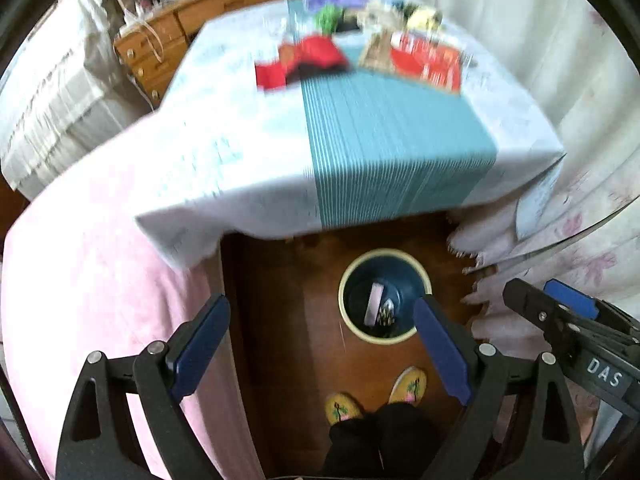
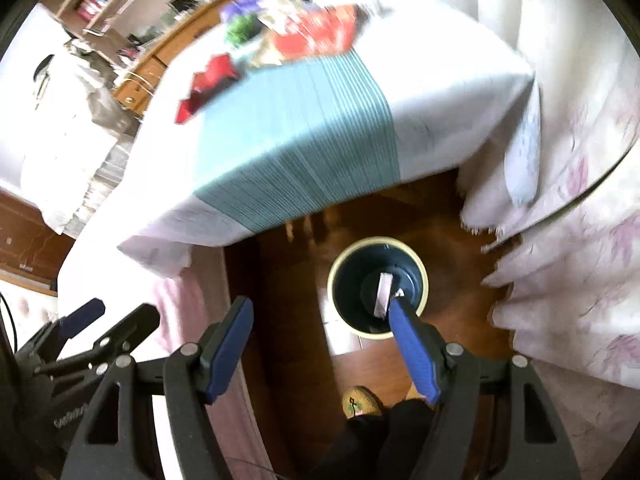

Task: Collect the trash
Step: 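Raise both tools back toward the table and the red envelope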

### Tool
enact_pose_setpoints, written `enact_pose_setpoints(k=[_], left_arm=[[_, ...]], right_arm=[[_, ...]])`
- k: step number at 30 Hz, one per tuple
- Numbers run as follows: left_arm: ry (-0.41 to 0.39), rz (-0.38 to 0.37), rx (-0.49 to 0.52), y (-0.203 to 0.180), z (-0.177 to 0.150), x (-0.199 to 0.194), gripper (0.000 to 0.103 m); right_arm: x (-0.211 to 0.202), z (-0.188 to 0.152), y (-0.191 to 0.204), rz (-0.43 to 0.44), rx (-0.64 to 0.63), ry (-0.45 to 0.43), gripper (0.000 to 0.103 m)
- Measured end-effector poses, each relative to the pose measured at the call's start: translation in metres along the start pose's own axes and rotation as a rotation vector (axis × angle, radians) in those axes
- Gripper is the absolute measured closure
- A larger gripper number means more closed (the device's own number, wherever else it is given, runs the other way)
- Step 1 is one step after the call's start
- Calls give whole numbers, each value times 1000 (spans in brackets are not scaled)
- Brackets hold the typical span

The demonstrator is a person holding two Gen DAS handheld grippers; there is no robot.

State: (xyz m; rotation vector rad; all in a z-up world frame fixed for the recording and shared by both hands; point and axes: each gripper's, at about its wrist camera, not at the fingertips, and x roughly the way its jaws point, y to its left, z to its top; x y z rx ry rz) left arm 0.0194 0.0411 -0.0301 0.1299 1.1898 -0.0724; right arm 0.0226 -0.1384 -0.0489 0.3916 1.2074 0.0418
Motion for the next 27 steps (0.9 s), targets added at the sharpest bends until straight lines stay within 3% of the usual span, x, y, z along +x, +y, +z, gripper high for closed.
enact_pose_setpoints(k=[6,13,20,27], left_arm=[[-81,-17,-3,1,15,-41,11],[-163,7,-10,-2,38,-73,11],[-238,78,-28,-13,59,-96,11],[-237,128,-115,-15,69,-93,11]], right_arm=[[-54,17,24,-4,-90,-107,32],[-91,38,30,10,-161,-188,32],[-106,71,23,53,-204,-231,32],[-100,99,23,86,-304,-223,32]])
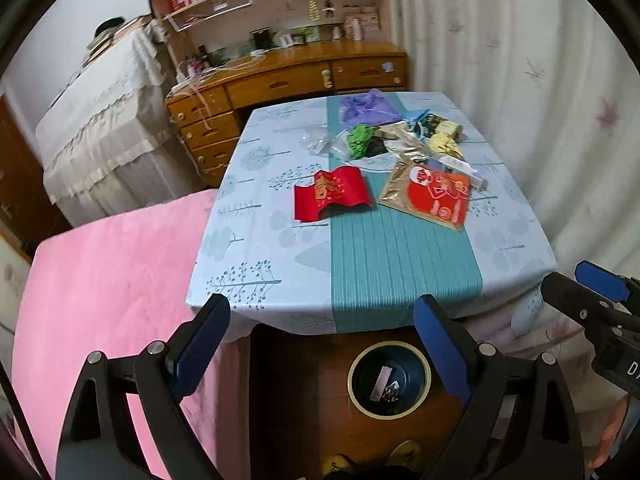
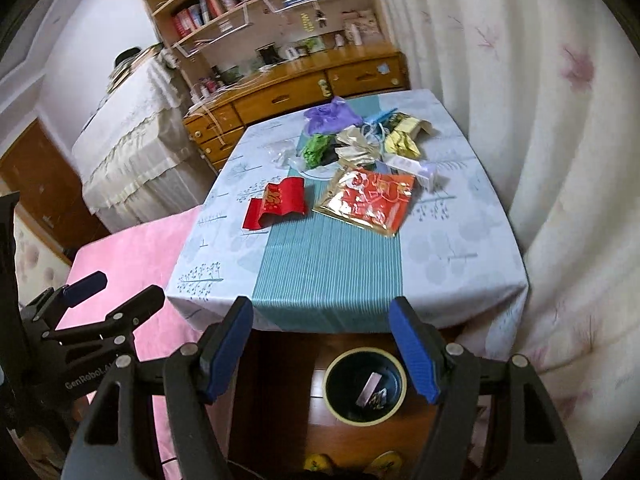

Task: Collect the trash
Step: 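Raise both tools back toward the table and the red envelope, then grasp the red envelope with the left tool while the right tool grasps the orange snack bag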

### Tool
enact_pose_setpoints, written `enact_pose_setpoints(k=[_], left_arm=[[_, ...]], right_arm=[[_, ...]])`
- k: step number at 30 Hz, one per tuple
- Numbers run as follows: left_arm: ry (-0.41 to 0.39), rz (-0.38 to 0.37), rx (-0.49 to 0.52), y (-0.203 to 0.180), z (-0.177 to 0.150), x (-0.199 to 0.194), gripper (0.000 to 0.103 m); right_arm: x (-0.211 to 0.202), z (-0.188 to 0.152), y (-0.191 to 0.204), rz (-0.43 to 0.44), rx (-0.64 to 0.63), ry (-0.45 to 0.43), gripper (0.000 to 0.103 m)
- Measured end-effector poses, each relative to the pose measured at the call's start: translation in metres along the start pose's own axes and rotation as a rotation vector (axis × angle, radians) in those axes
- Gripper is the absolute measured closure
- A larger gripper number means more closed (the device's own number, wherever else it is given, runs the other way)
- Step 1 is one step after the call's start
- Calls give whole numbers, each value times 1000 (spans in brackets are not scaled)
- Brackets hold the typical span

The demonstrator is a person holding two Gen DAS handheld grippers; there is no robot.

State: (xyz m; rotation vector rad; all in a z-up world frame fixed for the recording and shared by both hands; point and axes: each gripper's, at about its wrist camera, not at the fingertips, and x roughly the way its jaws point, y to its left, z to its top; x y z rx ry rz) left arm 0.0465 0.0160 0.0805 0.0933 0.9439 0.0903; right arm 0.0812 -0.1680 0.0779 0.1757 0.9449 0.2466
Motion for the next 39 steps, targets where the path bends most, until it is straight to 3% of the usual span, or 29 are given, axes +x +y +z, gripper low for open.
enact_pose_setpoints(k=[6,12,23,31,39], left_arm=[[31,35,-46,6,5,19,11],[92,26,-53,14,22,68,11],[279,-198,-64,42,84,203,11],[366,-286,-69,55,139,286,11],[495,-352,-204,86,149,352,11]], right_arm=[[23,13,-6,26,-28,25,32],[53,30,-8,15,-17,39,32],[131,71,-10,-103,117,101,32],[183,101,-7,-185,229,114,32],[213,113,-6,-216,302,121,32]])
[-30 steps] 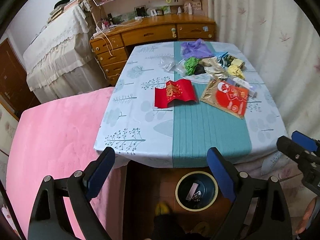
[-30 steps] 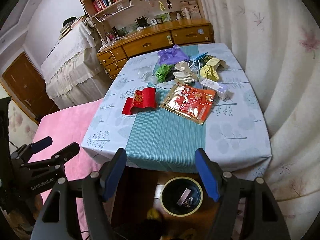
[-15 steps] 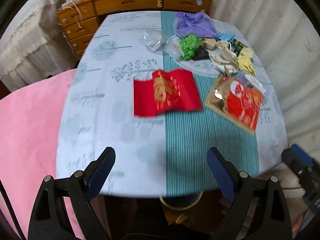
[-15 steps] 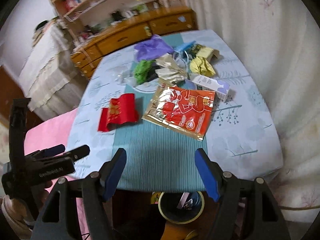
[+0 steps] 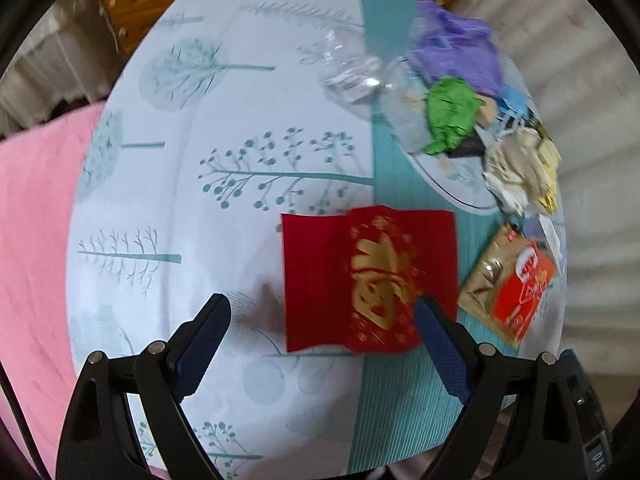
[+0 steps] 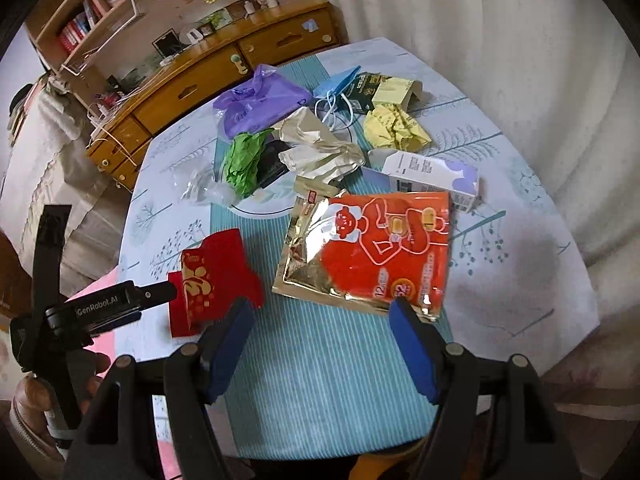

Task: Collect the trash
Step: 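Grasp the red envelope with the left tool while the right tool grasps the orange snack bag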

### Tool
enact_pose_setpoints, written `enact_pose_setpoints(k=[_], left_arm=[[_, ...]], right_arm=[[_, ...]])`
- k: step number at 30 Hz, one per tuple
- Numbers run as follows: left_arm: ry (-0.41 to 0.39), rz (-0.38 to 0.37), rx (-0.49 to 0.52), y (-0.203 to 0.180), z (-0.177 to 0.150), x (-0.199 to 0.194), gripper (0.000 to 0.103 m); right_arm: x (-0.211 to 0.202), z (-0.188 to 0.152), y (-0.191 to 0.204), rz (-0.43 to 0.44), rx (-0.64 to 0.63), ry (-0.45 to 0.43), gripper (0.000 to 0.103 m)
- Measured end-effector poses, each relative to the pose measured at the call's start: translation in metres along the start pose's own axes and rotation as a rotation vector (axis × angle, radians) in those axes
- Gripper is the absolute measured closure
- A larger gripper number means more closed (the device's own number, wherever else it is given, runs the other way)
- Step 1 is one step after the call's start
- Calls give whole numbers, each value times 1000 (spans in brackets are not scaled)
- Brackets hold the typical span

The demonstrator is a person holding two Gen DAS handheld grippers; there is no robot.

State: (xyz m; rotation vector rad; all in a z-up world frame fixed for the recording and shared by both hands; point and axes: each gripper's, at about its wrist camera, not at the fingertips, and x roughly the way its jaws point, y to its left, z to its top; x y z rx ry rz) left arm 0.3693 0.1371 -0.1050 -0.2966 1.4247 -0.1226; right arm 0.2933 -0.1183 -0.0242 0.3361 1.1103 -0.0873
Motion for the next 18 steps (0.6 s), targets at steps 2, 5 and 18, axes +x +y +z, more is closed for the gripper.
enact_pose_setpoints(k=[2,5,18], left_arm=[[20,-25,-18,5,4,7,11],[57,-53,-24,5,9,18,11],[126,40,-16,-22,19,50,11]], right_arm=[[6,1,4,-3,4,8,32],[15,2,6,-6,18,15,32],[32,7,3,-38,25,24,32]])
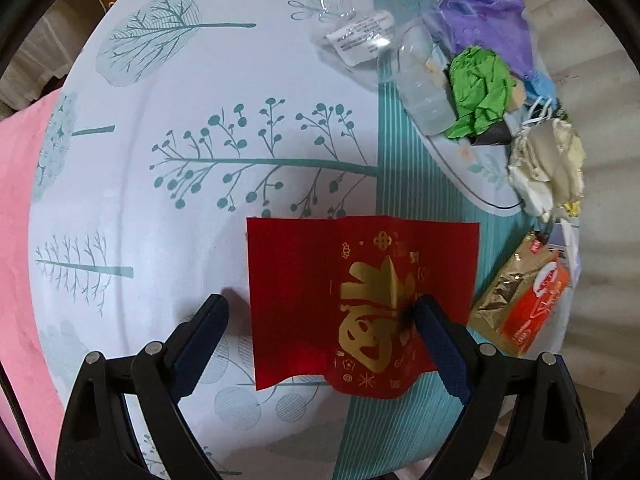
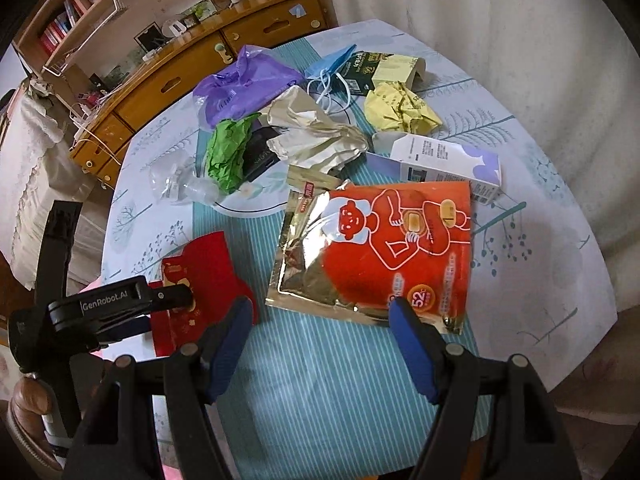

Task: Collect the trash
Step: 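Grasp the red envelope with the left tool while the right tool grasps the orange snack bag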

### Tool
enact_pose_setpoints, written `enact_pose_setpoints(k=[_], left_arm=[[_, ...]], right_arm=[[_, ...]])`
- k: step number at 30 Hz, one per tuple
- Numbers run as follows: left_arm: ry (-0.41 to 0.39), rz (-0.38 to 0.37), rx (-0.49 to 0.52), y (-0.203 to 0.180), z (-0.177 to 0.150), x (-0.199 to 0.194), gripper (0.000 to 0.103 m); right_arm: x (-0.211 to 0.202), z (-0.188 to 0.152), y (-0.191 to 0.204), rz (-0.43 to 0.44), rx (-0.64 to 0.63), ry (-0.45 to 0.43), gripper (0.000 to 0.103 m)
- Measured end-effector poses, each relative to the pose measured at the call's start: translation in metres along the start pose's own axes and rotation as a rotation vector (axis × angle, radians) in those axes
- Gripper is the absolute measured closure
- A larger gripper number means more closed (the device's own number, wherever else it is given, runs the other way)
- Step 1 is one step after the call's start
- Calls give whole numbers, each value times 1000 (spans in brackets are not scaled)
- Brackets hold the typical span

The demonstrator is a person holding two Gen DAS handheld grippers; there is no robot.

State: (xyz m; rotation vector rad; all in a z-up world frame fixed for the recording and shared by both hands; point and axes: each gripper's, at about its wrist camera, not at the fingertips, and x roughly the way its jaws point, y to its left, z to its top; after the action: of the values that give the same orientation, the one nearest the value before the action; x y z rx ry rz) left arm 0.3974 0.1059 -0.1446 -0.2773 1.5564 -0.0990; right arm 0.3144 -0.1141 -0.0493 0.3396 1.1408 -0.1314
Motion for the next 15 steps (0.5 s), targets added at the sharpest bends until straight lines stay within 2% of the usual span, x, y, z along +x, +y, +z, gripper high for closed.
enact_pose_setpoints(k=[2,3,4,5,7,8,10,15], left_arm=[[12,60,2,-8,1,2,16],[17,99,8,-12,0,3,24],[17,121,16,-17,0,4,34],[17,124,31,-23,0,3,40],[27,60,74,-36,-1,3,71],[41,31,88,-39,-1,3,75],[40,5,106,-44,-2,2,91],[-2,-3,162,-49,-4,-8,94]], right_arm=[[2,1,-1,-10,-19,-2,32],[3,1,0,-16,-33,-4,32],[4,2,0,-22,-53,-7,32],[5,3,0,-25,-69,-8,32],[6,6,-1,-29,-120,-15,32],[7,8,0,-28,-149,-19,32],[7,14,-1,-28,-211,-29,32],[18,36,-4,-10,-414,-23,32]])
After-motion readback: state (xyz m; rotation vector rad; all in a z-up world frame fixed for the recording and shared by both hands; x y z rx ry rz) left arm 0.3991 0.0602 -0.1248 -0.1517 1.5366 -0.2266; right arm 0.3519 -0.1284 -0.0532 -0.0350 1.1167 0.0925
